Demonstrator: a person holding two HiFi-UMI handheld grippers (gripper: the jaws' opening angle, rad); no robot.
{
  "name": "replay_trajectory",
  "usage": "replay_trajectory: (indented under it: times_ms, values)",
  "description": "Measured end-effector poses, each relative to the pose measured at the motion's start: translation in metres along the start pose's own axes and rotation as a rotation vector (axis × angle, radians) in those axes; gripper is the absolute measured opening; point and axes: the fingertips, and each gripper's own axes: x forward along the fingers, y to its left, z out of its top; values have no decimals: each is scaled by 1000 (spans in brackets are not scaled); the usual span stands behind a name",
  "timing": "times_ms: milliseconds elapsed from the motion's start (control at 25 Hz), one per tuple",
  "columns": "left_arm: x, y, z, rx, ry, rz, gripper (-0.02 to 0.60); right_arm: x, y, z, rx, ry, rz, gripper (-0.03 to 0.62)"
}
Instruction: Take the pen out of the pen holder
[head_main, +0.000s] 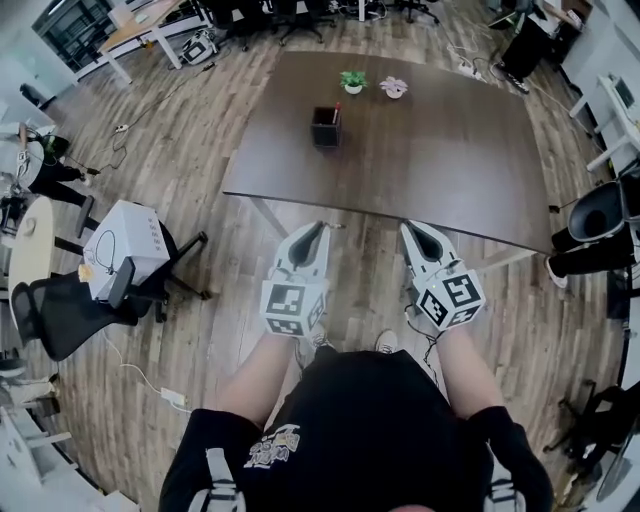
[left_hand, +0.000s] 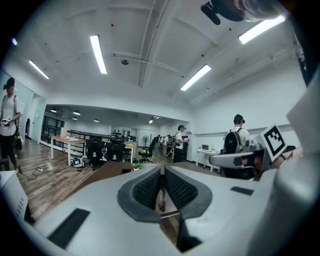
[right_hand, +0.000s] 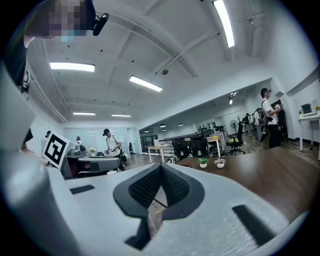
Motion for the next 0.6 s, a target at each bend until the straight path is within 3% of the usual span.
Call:
replay_trajectory:
  times_ms: [240,600]
  values:
    - [-7,-15,1,6,-4,62,25,-9,-2,-1,0,4,68,4]
    - [-13,-29,4,26,-6,95,25,-17,-6,0,6,-6,107,4]
